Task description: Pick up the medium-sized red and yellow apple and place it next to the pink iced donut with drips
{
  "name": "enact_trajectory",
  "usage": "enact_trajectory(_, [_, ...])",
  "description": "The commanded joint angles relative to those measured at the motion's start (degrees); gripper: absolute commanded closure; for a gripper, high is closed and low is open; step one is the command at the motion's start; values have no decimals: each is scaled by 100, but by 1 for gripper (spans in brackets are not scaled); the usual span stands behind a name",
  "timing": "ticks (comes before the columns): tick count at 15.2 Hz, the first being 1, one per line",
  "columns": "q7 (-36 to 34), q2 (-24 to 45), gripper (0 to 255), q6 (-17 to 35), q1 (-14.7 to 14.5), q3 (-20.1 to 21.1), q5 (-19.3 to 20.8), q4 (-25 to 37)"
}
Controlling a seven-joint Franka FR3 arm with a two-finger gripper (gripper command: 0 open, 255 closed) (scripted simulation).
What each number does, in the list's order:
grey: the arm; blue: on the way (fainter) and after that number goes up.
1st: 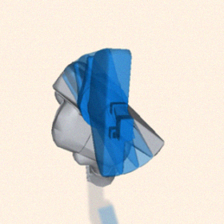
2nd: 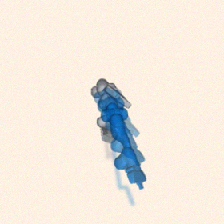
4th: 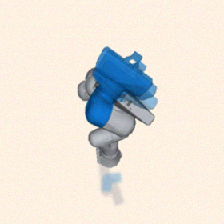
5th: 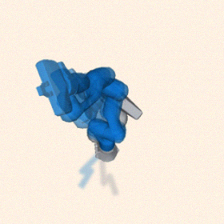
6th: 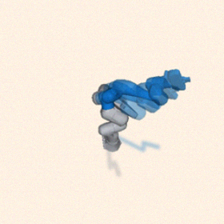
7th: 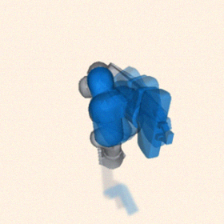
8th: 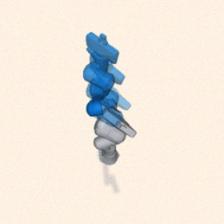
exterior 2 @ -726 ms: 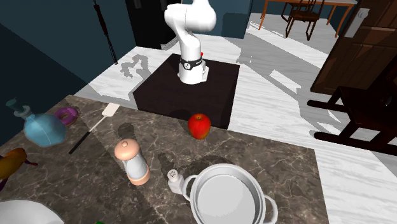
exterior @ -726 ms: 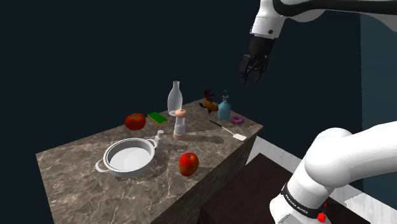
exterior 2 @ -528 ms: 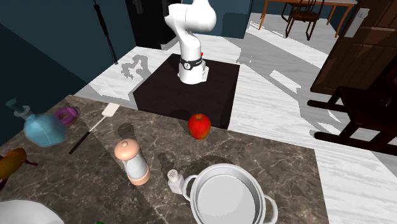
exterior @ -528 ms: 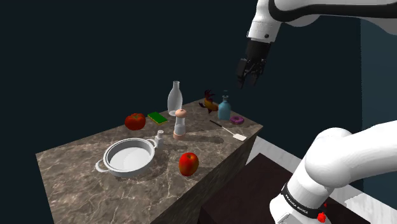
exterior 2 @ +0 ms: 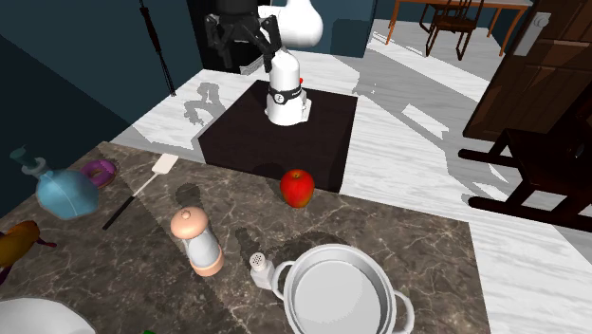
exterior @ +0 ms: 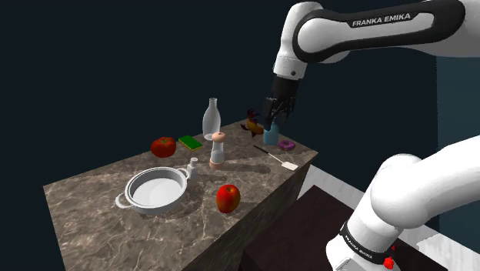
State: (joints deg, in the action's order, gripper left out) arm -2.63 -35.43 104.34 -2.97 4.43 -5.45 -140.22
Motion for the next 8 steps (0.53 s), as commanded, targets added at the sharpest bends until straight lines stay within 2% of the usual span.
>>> enact_trajectory(1, [-37,229,0,392,-93,120,-93,-177])
enact_trajectory(8, [-101,1269,0,1609,-377,489,-338,-437])
